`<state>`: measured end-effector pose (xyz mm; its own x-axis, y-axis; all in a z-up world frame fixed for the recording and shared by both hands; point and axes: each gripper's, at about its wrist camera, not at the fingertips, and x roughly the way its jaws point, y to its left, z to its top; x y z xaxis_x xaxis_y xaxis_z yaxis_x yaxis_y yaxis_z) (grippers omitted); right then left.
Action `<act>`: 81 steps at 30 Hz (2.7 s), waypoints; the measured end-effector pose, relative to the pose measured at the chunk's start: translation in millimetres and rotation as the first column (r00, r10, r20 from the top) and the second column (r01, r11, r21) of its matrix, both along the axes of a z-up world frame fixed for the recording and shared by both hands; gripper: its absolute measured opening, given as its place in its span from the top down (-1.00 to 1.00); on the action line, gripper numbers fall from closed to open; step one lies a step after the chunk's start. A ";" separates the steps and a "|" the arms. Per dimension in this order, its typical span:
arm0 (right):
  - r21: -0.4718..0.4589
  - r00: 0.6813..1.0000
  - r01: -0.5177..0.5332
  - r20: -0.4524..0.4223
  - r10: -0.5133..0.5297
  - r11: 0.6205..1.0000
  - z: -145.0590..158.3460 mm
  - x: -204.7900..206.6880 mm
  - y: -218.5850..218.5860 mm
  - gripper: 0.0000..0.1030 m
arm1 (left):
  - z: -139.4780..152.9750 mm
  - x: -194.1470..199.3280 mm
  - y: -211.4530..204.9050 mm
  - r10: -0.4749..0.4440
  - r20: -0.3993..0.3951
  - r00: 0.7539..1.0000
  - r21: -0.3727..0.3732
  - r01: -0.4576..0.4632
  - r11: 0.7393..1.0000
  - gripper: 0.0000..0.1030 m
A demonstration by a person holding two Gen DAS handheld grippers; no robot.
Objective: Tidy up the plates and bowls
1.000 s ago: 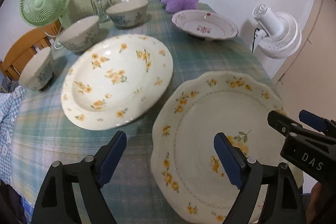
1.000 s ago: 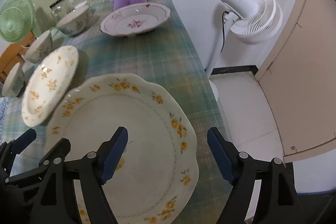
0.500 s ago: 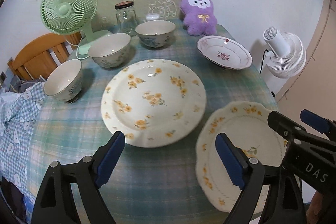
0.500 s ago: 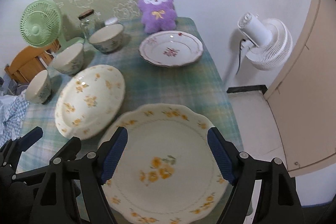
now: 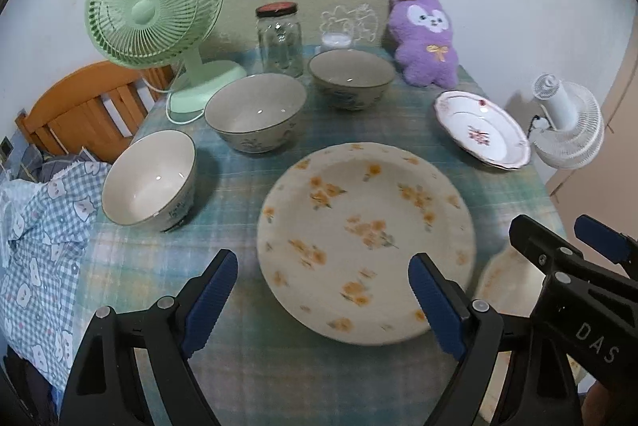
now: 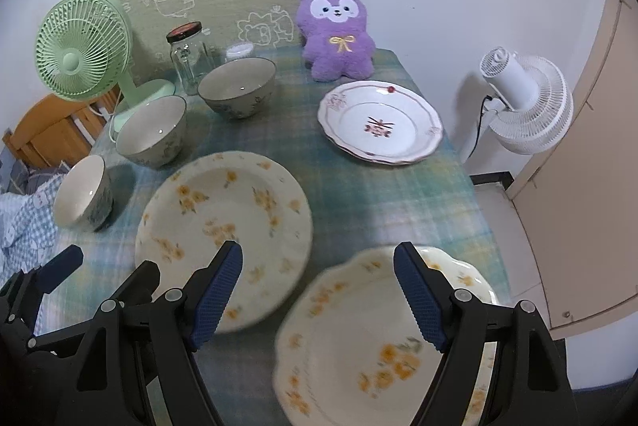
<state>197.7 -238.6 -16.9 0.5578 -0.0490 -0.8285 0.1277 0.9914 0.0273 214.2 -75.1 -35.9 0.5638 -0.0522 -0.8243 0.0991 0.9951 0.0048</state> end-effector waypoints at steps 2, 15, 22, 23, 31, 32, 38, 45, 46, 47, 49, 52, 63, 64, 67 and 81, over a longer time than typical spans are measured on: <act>0.001 1.000 0.011 -0.007 -0.011 1.000 -4.7 10.1 6.7 -0.57 | -4.2 8.6 4.1 -0.002 0.003 1.000 0.008 0.002 1.000 -0.68; -0.030 0.997 0.053 -0.060 -0.055 0.998 -49.1 74.8 23.4 -0.52 | -47.7 65.6 12.7 -0.002 -0.042 0.999 0.026 0.003 1.000 -0.55; -0.024 0.989 0.072 -0.126 -0.075 0.997 -78.6 91.4 18.0 -0.43 | -69.5 78.3 15.5 0.005 -0.095 0.995 0.029 -0.003 1.000 -0.42; -0.026 0.988 0.071 -0.135 -0.074 0.997 -81.9 92.5 17.7 -0.42 | -72.3 79.2 16.0 0.008 -0.104 0.995 0.028 -0.005 1.000 -0.39; -0.020 0.981 0.069 -0.182 -0.071 0.997 -100.7 98.2 17.7 -0.25 | -83.8 85.7 19.6 0.015 -0.162 0.987 0.018 -0.012 1.000 0.01; -0.018 0.980 0.068 -0.189 -0.070 0.998 -102.6 98.8 17.5 -0.23 | -83.0 86.0 20.7 0.014 -0.166 0.986 0.014 -0.012 1.000 0.02; -0.007 0.976 0.056 -0.211 -0.057 0.998 -111.8 100.7 20.1 -0.22 | -81.8 86.1 21.7 -0.007 -0.159 0.987 0.016 0.009 1.000 0.01; -0.032 0.976 0.048 -0.212 -0.054 0.998 -111.6 101.0 24.4 -0.21 | -81.6 87.5 21.1 -0.021 -0.168 0.986 0.012 0.024 1.000 0.03; -0.030 0.975 0.053 -0.214 -0.058 0.998 -111.4 101.6 24.2 -0.21 | -81.6 88.1 22.1 -0.020 -0.174 0.985 0.006 0.021 1.000 0.03; -0.030 0.974 0.054 -0.216 -0.060 0.998 -110.8 101.6 24.9 -0.21 | -81.2 88.7 23.3 -0.018 -0.180 0.983 -0.001 0.018 1.000 0.03; -0.038 0.973 0.052 -0.224 -0.059 0.998 -109.5 102.0 26.1 -0.21 | -80.3 86.9 22.2 -0.026 -0.177 0.984 0.009 0.028 1.000 0.03; -0.037 0.970 0.054 -0.236 -0.061 0.998 -106.9 99.3 27.8 -0.21 | -75.8 84.9 24.1 -0.026 -0.174 0.984 -0.001 0.026 1.000 0.03; -0.023 0.970 0.097 -0.220 -0.099 0.995 -85.8 77.9 28.5 -0.17 | -52.9 67.0 25.7 -0.069 -0.128 0.989 0.005 0.070 0.998 0.03; -0.022 0.971 0.101 -0.216 -0.103 0.995 -83.4 75.8 28.4 -0.17 | -50.9 64.9 25.2 -0.073 -0.123 0.990 0.006 0.074 0.997 0.03; -0.018 0.973 0.110 -0.200 -0.111 0.994 -75.4 67.9 26.7 -0.17 | -45.4 58.4 22.5 -0.080 -0.113 0.990 0.009 0.082 0.997 0.03; -0.006 0.982 0.105 -0.158 -0.105 0.994 -50.5 23.0 -9.2 -0.18 | -30.5 10.5 -16.3 -0.075 -0.103 0.992 0.008 0.076 0.997 0.03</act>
